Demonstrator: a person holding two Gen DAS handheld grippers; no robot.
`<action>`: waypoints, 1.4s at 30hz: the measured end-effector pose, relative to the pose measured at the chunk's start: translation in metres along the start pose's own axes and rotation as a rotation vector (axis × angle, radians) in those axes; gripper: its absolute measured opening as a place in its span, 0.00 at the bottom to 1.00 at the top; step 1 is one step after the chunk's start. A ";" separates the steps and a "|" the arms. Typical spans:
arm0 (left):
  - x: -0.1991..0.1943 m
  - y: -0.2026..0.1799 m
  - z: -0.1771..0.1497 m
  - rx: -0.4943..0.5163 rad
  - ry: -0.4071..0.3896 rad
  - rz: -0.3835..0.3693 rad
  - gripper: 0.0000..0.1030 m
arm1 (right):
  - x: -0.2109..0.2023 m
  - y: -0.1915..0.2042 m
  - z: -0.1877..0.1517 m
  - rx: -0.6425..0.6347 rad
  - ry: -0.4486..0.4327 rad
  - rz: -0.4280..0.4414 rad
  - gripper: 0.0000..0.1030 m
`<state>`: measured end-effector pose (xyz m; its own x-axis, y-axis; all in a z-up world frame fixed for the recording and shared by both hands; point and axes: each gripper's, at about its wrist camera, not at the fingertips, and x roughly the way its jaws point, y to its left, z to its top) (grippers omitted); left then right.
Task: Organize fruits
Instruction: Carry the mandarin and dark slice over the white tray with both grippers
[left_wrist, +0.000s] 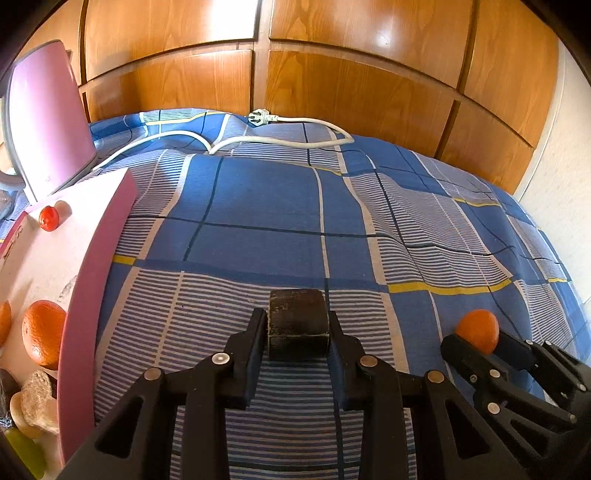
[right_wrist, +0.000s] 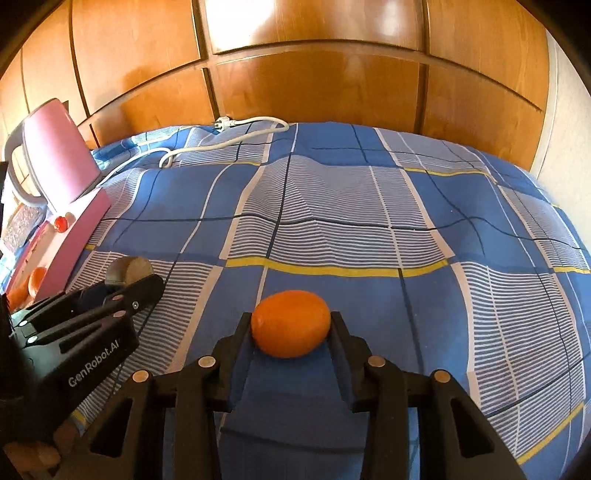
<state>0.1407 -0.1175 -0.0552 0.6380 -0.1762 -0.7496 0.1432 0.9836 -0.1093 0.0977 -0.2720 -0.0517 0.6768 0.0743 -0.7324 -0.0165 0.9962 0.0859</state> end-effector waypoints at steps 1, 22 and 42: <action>0.000 0.000 0.000 -0.002 0.000 -0.002 0.29 | 0.000 0.000 0.000 0.000 -0.001 0.001 0.39; -0.026 -0.003 -0.019 0.027 0.029 -0.002 0.27 | -0.001 -0.002 -0.002 -0.005 -0.019 0.001 0.39; -0.063 -0.003 -0.028 0.037 0.006 -0.050 0.27 | -0.022 0.008 -0.020 -0.005 -0.031 -0.005 0.39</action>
<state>0.0787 -0.1079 -0.0264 0.6252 -0.2245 -0.7475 0.2024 0.9716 -0.1225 0.0685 -0.2646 -0.0484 0.6995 0.0676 -0.7115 -0.0165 0.9968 0.0785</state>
